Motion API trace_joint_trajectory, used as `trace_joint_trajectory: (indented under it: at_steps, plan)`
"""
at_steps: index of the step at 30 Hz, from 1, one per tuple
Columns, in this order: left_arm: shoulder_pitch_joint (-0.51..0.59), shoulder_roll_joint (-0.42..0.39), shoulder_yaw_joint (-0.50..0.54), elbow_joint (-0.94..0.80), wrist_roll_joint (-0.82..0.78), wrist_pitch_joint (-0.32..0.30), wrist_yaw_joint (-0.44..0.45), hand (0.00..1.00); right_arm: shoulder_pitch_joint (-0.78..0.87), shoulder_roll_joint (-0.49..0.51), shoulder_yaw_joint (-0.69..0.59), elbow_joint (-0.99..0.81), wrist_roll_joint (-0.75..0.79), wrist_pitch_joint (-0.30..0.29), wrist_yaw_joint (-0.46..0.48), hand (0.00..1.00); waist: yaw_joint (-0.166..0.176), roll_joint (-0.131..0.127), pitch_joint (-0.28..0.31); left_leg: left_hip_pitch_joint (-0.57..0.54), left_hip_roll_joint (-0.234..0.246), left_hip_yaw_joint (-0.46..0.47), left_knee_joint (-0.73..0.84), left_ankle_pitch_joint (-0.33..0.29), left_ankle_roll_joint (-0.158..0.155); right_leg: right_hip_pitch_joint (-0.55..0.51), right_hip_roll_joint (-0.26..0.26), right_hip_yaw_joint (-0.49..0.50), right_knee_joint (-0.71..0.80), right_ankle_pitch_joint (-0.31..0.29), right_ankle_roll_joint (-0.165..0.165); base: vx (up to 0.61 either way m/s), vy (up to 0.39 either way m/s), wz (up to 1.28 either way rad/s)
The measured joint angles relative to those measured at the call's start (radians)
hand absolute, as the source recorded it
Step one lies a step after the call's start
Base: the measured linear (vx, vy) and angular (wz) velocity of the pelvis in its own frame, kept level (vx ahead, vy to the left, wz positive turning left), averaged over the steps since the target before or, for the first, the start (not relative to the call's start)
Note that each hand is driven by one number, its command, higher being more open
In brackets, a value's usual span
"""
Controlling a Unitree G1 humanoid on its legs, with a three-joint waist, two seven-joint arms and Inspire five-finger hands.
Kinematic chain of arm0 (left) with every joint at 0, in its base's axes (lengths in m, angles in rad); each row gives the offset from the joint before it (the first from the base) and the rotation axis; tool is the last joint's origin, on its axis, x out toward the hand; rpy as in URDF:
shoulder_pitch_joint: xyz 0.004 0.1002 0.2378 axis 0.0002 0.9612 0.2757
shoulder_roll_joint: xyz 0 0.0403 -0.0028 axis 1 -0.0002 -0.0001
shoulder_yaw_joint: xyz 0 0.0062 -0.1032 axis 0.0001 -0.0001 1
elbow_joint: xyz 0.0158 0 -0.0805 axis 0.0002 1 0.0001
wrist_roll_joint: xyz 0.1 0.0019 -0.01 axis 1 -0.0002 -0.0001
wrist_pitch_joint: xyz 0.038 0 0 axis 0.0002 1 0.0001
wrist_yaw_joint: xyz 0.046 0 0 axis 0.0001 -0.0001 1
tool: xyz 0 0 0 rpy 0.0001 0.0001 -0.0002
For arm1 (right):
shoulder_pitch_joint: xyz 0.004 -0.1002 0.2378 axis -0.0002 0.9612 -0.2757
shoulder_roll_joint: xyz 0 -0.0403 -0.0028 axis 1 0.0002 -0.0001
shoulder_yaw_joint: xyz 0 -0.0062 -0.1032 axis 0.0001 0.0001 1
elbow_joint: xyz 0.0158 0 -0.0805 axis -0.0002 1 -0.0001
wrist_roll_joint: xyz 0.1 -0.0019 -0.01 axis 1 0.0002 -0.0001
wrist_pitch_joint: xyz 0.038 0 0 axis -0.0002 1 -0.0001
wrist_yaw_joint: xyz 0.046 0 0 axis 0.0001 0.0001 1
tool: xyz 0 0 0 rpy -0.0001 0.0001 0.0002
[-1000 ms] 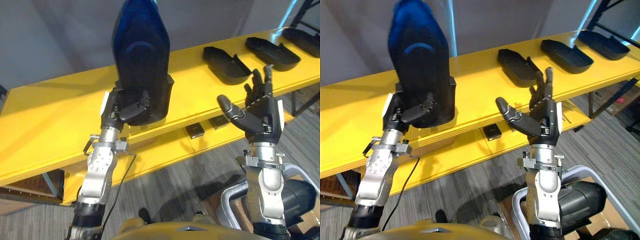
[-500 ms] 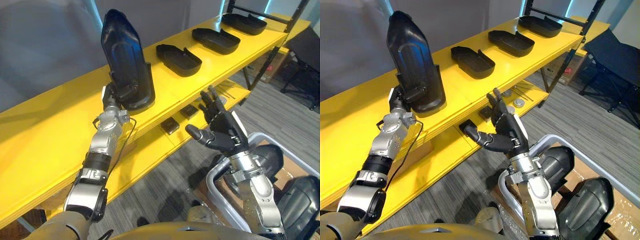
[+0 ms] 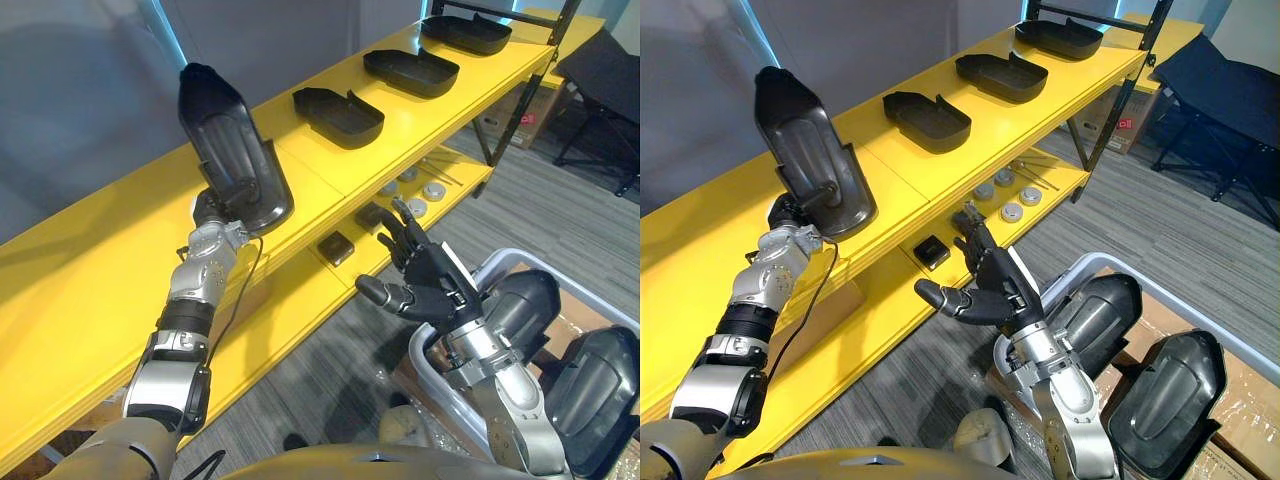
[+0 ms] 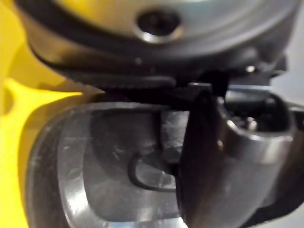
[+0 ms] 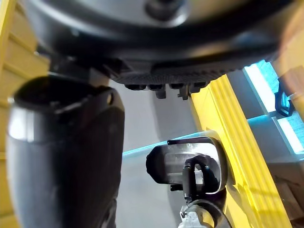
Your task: Walk over and take three plastic housings, then place them on the shelf
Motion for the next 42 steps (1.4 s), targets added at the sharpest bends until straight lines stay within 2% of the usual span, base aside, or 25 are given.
trace_joint_trajectory:
  at_steps: [3, 4, 12, 17, 20, 26, 35, 42]
  plan:
    - [-0.009, 0.022, 0.028, 0.028, 0.001, 0.0, 0.016, 0.0, 0.0, -0.001, 0.016, 0.0, 0.0, 0.006, -0.004, 1.0, 0.0, 0.001, 0.0, -0.001, 0.001, -0.001, 0.0, 0.001, -0.001, 0.0, 0.002, -0.001, 0.0, 0.0, 0.0, 0.0, 0.0, 0.0]
    - [-0.009, 0.03, 0.034, 0.036, -0.001, 0.0, 0.015, 1.0, 0.0, -0.002, 0.018, 0.0, 0.0, 0.006, -0.007, 1.0, 0.0, 0.001, 0.0, -0.002, 0.001, -0.003, 0.0, 0.001, -0.001, 0.0, 0.002, -0.002, -0.001, 0.0, 0.0, 0.0, -0.003, 0.05]
    - [-0.028, 0.06, 0.031, 0.058, -0.032, 0.017, -0.07, 1.0, -0.025, -0.01, 0.025, -0.001, 0.041, 0.01, -0.065, 1.0, 0.007, 0.01, 0.026, -0.036, 0.0, -0.033, 0.001, 0.016, 0.005, -0.022, -0.002, -0.028, 0.008, 0.0, -0.001, -0.01, 0.006, 0.12]
    - [-0.062, 0.095, 0.031, 0.049, -0.04, 0.01, -0.111, 1.0, -0.054, -0.018, 0.033, -0.007, 0.043, 0.029, -0.083, 1.0, 0.009, 0.013, 0.085, -0.037, 0.0, -0.031, 0.001, 0.018, 0.007, -0.025, -0.002, -0.027, 0.013, 0.002, -0.002, 0.0, 0.0, 0.0]
    - [-0.084, 0.1, 0.031, 0.041, -0.067, -0.006, -0.121, 1.0, -0.057, -0.041, 0.043, -0.019, 0.049, 0.031, -0.083, 1.0, 0.016, 0.016, 0.097, -0.063, 0.001, -0.033, 0.001, 0.023, 0.009, -0.052, -0.002, -0.028, 0.016, 0.005, 0.0, 0.0, 0.003, 0.03]
    - [-0.147, 0.126, 0.014, -0.016, -0.081, -0.05, -0.134, 1.0, -0.143, -0.051, 0.068, -0.056, 0.072, 0.041, -0.119, 1.0, 0.03, -0.003, 0.178, -0.114, 0.008, -0.043, 0.001, 0.044, 0.017, -0.102, -0.002, -0.039, 0.032, 0.014, -0.002, -0.02, 0.01, 0.09]
    - [-0.155, 0.173, -0.009, -0.032, -0.063, -0.04, -0.081, 1.0, -0.129, -0.051, 0.095, -0.078, 0.071, 0.037, -0.163, 1.0, 0.031, -0.004, 0.181, -0.126, 0.011, -0.047, 0.001, 0.05, 0.016, -0.107, -0.002, -0.052, 0.033, 0.014, -0.002, 0.02, 0.002, 0.04]
    - [-0.145, 0.196, -0.008, -0.011, -0.054, -0.006, -0.137, 1.0, -0.083, -0.049, 0.099, -0.078, 0.066, -0.009, -0.197, 1.0, 0.03, -0.003, 0.18, -0.083, 0.011, -0.059, -0.001, 0.047, 0.012, -0.051, -0.001, -0.062, 0.011, 0.013, -0.003, 0.0, 0.0, 0.0]
